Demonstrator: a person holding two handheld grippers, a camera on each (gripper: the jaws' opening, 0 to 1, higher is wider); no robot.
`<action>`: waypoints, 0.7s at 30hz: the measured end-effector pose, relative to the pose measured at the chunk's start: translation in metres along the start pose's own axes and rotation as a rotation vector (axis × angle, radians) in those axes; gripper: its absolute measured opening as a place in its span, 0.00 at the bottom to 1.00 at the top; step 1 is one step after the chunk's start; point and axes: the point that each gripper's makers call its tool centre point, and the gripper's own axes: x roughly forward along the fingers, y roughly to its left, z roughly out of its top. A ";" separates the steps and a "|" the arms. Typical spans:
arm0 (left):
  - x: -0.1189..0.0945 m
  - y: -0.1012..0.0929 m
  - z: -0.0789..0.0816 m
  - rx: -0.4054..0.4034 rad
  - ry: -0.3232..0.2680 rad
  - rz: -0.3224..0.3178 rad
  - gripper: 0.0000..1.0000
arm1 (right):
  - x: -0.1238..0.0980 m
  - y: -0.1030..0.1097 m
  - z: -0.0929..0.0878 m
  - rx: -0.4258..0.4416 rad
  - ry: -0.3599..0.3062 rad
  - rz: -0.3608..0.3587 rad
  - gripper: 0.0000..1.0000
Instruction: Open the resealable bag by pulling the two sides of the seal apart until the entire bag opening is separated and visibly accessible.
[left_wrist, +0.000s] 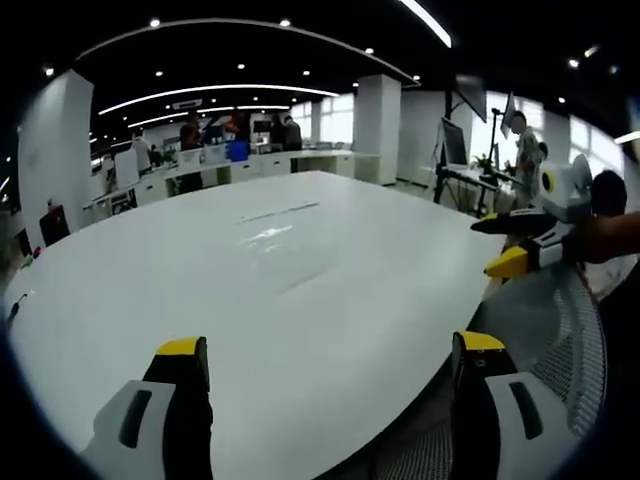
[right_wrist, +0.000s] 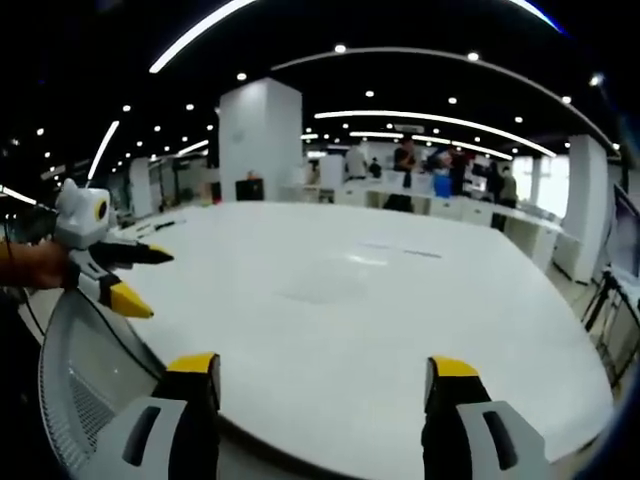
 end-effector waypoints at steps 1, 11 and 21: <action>0.000 -0.001 0.000 0.013 0.000 -0.002 0.99 | 0.000 0.000 0.000 0.000 -0.001 0.001 0.83; -0.009 0.003 0.007 -0.024 -0.019 -0.003 0.99 | 0.000 0.000 0.000 0.011 0.000 0.006 0.82; -0.014 0.013 0.005 -0.056 -0.018 0.022 0.99 | 0.001 0.001 -0.001 0.008 0.005 0.005 0.80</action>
